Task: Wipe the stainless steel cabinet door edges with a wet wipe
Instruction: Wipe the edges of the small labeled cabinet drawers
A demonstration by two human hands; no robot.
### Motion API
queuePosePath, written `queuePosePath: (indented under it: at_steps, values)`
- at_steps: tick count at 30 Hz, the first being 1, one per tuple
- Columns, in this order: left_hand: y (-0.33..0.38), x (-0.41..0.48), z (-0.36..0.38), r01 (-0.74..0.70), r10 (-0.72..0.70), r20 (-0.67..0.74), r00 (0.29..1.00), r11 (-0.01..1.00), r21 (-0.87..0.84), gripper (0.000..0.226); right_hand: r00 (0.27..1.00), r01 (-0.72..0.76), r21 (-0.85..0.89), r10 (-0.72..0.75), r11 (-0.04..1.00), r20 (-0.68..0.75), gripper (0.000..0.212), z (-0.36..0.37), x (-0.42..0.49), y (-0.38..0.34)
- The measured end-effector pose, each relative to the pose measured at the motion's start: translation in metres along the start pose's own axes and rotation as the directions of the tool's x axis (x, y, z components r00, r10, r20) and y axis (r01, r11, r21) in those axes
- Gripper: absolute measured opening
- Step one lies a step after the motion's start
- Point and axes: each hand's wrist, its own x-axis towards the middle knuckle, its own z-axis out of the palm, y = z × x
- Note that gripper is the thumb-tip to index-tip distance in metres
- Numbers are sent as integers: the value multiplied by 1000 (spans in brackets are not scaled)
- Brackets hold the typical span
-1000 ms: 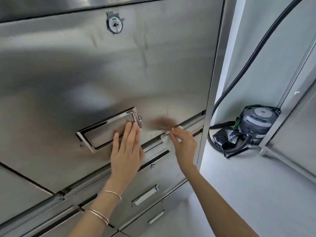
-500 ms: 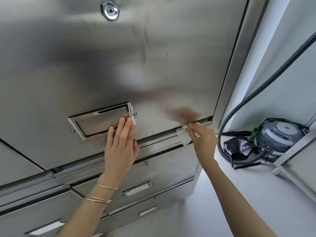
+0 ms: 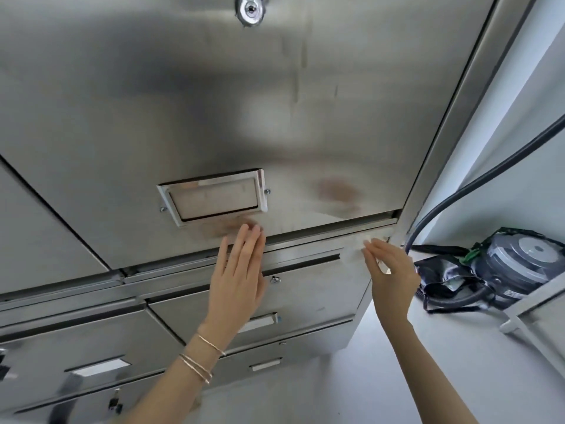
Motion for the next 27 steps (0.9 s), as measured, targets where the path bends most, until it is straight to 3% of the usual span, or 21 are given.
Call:
queuePosePath:
  at_steps: [3,5,9,12,16,20,24,27]
  values:
    - [6,-27,15,-8,6,95,995,1000,14,87,986,167,-122,-163,978,45,15,3,-21,16]
    - [5,-36,31,-27,23,81,996,999,43,92,965,263,-161,-258,951,50,13,16,-28,31]
    - [3,-41,68,-4,17,-103,995,993,118,77,919,385,-163,-394,908,-24,10,53,-38,67]
    - [-3,-35,97,4,44,-239,970,980,197,83,843,492,-152,-512,857,-164,19,79,-40,97]
    - [-8,-29,120,34,75,-427,901,970,242,78,730,598,-198,-630,776,-263,12,98,-34,131]
    - [-8,-27,127,65,96,-500,860,954,294,76,709,552,-225,-594,803,-379,11,98,-19,152]
    - [-7,-27,133,113,86,-524,847,935,335,77,761,360,-105,-357,927,-542,9,101,-17,155]
    - [-5,-27,134,122,92,-537,839,929,349,78,747,331,-85,-316,940,-585,8,120,-29,131]
